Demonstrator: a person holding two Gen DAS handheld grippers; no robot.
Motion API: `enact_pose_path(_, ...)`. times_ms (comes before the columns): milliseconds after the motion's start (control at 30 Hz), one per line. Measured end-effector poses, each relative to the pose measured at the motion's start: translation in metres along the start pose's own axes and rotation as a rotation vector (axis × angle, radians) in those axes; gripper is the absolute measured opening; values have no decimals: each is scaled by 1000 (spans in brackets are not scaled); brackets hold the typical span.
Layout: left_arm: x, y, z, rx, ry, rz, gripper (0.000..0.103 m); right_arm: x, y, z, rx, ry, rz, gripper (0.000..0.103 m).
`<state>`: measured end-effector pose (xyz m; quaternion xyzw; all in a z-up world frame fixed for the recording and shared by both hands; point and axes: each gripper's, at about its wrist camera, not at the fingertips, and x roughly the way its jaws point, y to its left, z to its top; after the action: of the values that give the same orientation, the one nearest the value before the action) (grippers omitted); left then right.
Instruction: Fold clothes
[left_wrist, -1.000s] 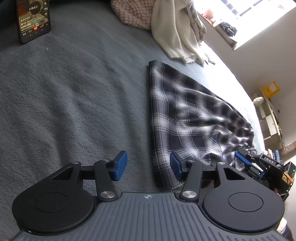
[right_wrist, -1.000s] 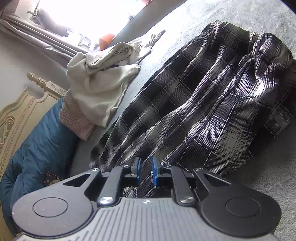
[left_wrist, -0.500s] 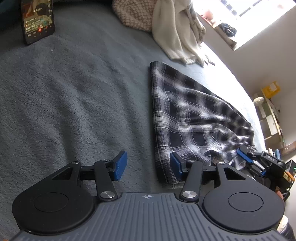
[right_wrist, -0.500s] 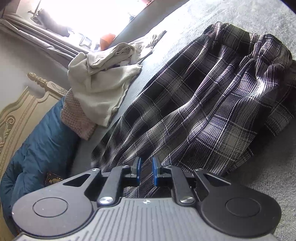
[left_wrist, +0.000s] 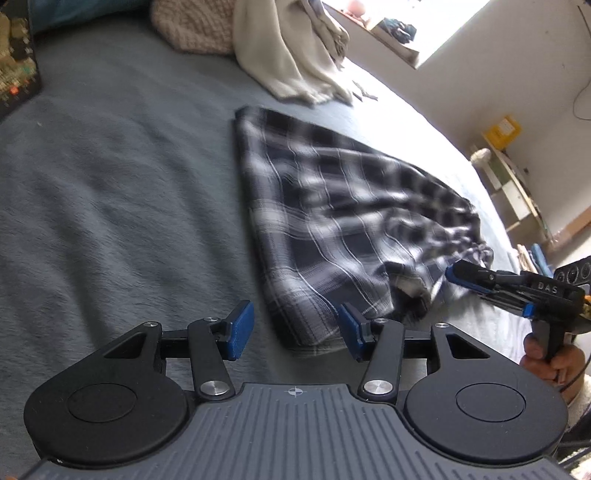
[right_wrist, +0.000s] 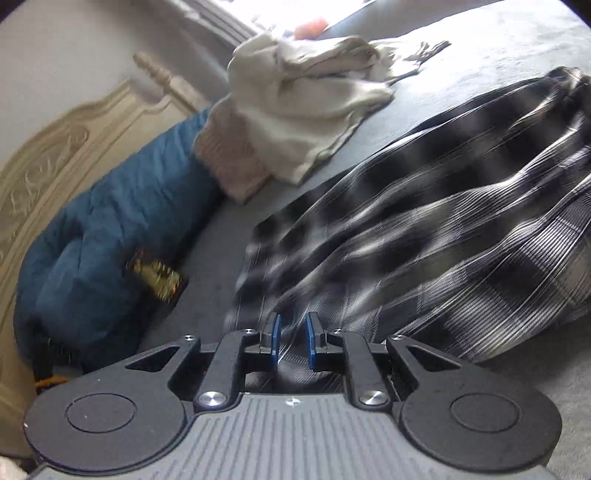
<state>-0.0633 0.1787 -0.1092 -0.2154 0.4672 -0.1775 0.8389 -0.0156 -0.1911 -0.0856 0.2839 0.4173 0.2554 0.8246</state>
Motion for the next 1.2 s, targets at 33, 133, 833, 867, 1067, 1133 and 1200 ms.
enact_pose_path(33, 3, 0, 0, -8, 10, -12, 49, 0, 2, -2, 17, 14, 2, 18)
enact_pose_path(133, 8, 4, -2, -48, 37, -53, 49, -2, 2, -8, 104, 48, 12, 27)
enact_pose_path(833, 27, 38, -2, -394, 95, -160, 7, -14, -94, -35, 686, -83, 39, 43)
enact_pose_path(867, 26, 37, 1, -371, 99, -137, 7, -12, -89, -34, 659, -70, 37, 43)
enact_pose_path(1067, 33, 32, 4, -256, 108, -56, 8, -1, -59, -23, 479, 26, 26, 43)
enact_pose_path(1133, 34, 32, 3, -246, 105, -52, 9, 2, -48, -20, 419, 58, 22, 43)
enact_pose_path(1200, 35, 34, 2, -253, 104, -59, 10, 6, -38, -16, 358, 90, 18, 43)
